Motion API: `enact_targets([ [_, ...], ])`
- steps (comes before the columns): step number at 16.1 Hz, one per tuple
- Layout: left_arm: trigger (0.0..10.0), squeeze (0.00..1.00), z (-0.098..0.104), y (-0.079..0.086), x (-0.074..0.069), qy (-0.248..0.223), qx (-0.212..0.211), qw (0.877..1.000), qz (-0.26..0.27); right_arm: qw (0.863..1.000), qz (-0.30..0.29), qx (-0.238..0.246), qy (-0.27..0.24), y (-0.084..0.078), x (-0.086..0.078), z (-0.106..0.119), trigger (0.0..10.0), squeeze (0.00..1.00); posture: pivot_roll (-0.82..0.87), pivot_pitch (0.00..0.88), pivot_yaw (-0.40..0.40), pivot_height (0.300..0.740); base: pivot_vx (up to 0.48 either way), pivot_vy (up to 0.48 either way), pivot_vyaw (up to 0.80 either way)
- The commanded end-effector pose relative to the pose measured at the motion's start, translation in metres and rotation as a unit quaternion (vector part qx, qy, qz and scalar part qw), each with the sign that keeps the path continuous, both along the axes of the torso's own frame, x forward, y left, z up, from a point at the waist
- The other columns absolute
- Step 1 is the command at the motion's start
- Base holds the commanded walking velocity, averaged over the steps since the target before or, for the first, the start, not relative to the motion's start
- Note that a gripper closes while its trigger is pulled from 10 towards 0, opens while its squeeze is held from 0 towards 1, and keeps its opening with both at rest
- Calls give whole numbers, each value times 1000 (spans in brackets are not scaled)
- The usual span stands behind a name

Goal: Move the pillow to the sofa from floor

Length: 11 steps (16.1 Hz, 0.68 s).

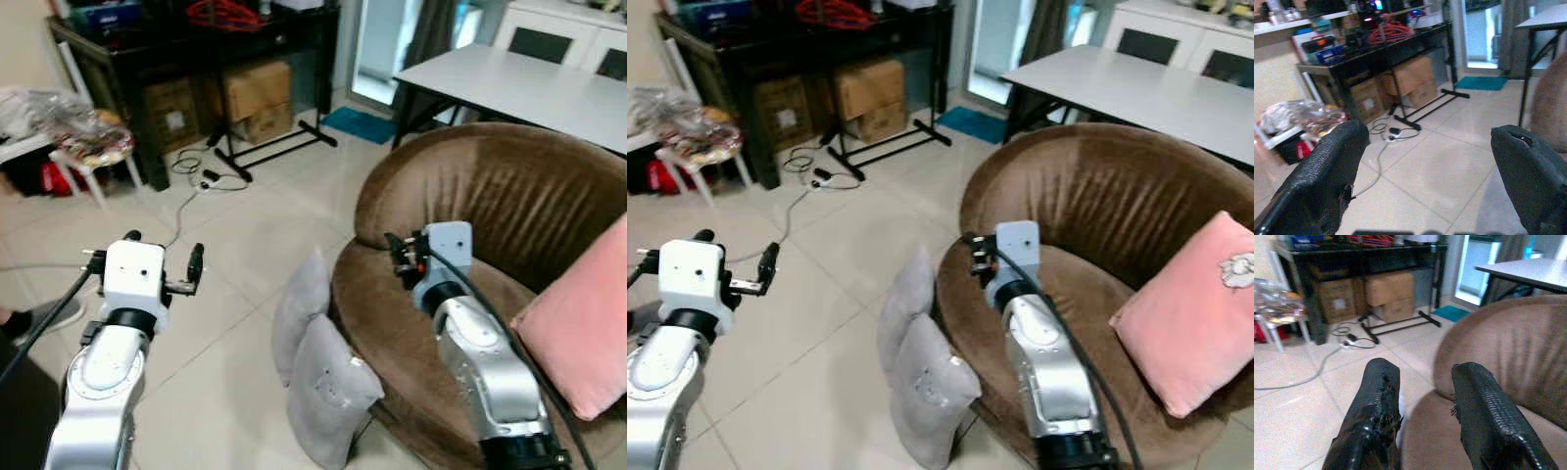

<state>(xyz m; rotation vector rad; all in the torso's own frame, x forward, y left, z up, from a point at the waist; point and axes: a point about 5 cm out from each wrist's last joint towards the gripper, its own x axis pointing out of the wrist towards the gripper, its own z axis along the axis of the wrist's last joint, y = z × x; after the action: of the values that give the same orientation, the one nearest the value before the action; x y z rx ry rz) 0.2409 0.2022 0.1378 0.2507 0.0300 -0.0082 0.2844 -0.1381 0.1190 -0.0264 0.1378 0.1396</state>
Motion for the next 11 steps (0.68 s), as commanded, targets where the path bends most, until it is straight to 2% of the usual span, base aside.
enact_targets([
  [1,10000,0,3,-3,1,-6,1,1000,-8,1000,-7,2,-8,-4,1,4,10000,0,23,0,-11,740,292,0,0],
  [3,10000,0,3,-3,1,-6,1,1000,-9,1000,-14,14,-2,-5,1,2,10000,0,20,0,-10,740,291,0,0],
  [5,10000,0,2,-4,1,-5,1,1000,-12,1000,-13,7,-2,-5,1,2,10000,0,17,0,-7,740,291,0,-800],
  [11,10000,0,2,-4,1,-8,3,1000,-12,1000,15,20,-12,0,0,5,10000,0,16,0,-5,740,273,0,0],
])
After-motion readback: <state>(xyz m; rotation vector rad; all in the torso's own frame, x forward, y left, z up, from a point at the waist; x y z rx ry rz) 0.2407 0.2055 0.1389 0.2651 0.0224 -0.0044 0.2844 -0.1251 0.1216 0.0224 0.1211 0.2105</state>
